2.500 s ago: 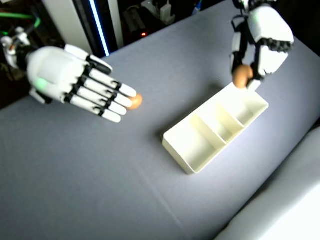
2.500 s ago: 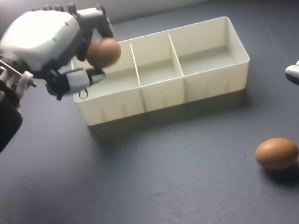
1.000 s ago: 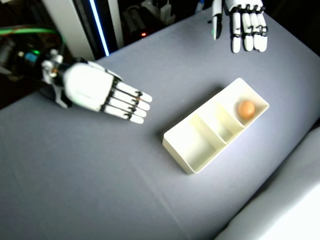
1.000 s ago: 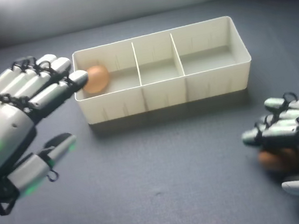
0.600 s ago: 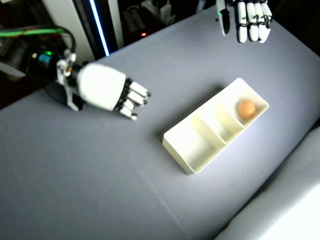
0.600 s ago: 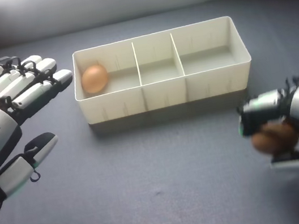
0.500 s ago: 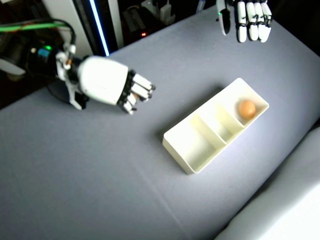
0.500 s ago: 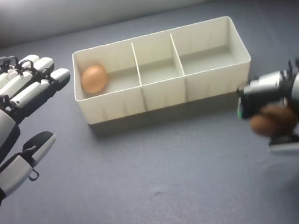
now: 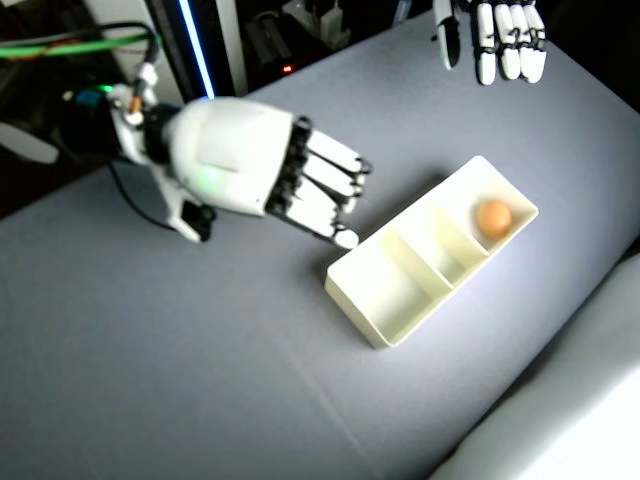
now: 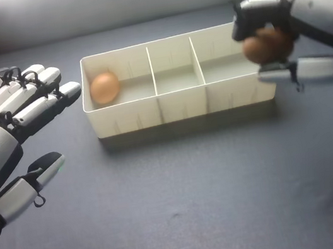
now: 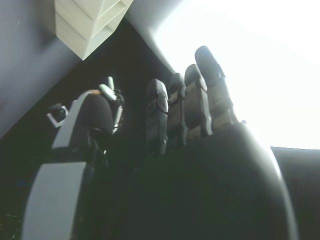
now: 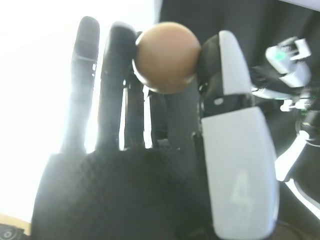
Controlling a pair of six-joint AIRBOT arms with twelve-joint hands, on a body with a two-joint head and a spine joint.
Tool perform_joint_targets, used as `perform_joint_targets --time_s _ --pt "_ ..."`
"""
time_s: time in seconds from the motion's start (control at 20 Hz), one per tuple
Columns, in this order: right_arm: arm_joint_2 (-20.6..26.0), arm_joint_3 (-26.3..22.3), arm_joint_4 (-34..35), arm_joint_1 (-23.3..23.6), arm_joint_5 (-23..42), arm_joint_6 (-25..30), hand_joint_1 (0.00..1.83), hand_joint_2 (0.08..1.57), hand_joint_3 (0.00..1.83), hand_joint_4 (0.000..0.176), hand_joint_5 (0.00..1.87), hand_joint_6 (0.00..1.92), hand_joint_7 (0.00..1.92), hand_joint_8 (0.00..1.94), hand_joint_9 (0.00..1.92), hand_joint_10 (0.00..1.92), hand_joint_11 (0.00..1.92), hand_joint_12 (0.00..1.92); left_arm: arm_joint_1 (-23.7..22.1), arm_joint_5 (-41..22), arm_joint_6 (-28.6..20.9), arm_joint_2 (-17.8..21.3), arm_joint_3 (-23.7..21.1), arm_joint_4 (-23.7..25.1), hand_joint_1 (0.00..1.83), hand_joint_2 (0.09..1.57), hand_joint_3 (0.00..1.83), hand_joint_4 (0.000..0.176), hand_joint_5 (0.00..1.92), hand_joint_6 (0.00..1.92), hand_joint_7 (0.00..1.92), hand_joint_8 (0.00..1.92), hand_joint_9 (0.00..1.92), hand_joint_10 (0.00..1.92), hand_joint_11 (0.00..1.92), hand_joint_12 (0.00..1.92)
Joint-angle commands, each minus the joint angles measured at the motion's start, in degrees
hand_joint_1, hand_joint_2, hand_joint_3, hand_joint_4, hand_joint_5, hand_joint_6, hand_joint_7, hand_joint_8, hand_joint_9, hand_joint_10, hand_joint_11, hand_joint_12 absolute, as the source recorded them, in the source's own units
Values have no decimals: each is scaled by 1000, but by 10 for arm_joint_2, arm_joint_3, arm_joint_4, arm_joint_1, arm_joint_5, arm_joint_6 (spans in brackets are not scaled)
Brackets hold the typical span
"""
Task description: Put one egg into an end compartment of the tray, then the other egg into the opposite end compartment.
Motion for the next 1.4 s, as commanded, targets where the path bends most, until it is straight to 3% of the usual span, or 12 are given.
perform_joint_targets --time_s 0.0,0.35,0.4,0.5,0.55,0.65,0.7,0.9,1.0,1.15,1.2,1.35 --pt "-7 11 4 17 48 -1 1140 1329 1 0 505 1534 732 1584 767 1529 693 1846 -2 -73 -3 0 1 -2 746 1438 0 16 274 2 132 0 91 23 0 967" --pt "-94 112 42 73 -76 -27 1148 1318 0 0 488 1577 766 1477 806 1282 742 1721 -2 -77 -16 -11 11 -2 762 1431 0 18 270 2 108 0 77 22 0 899" --pt "-96 115 54 75 -89 -48 995 1148 0 0 290 616 516 647 500 1060 323 1762 -2 -76 -20 -13 13 -3 732 1396 0 31 263 2 115 1 84 30 0 990" --pt "-98 120 64 75 -104 -61 833 1126 0 0 170 351 369 350 228 931 64 1747 -2 -76 -23 -15 13 -3 740 1362 0 40 250 1 111 0 83 31 0 990" --pt "-99 123 69 75 -106 -61 619 1124 0 33 27 100 161 58 22 544 2 1398 -2 -79 -25 -15 13 -3 761 1319 0 39 259 5 117 1 84 36 0 965" --pt "-98 122 75 75 -106 -61 469 1149 2 29 0 3 5 1 0 22 0 130 1 -82 -26 -14 13 -5 819 1289 0 40 266 5 115 0 76 37 0 1016" --pt "-98 119 77 75 -101 -61 426 1156 4 21 0 0 0 0 0 4 0 25 3 -84 -26 -14 12 -7 829 1280 0 49 261 3 111 1 69 36 0 991" --pt "-72 76 76 73 -38 -43 179 1232 33 51 0 0 0 0 0 0 0 0 9 -93 -27 -13 8 -13 786 1293 4 50 245 1 111 4 60 33 0 1003" --pt "-33 36 56 66 11 -31 6 1285 38 20 0 0 0 0 0 0 0 0 12 -99 -27 -11 5 -19 682 1334 2 60 220 0 120 0 75 36 0 880" --pt "26 -20 28 45 80 -19 0 1320 39 50 0 0 0 0 0 0 4 3 13 -104 -31 -8 2 -22 637 1365 5 56 137 1 108 1 68 28 0 812" --pt "42 -37 22 36 103 -18 35 1357 42 17 0 0 0 0 0 0 0 0 13 -109 -31 -8 1 -24 617 1373 5 34 110 6 102 0 63 23 0 707" --pt "77 -75 11 -6 181 -8 25 1297 2 39 0 0 0 0 0 0 0 0 14 -123 -34 -8 1 -28 570 1385 2 49 9 1 3 0 1 1 0 151"
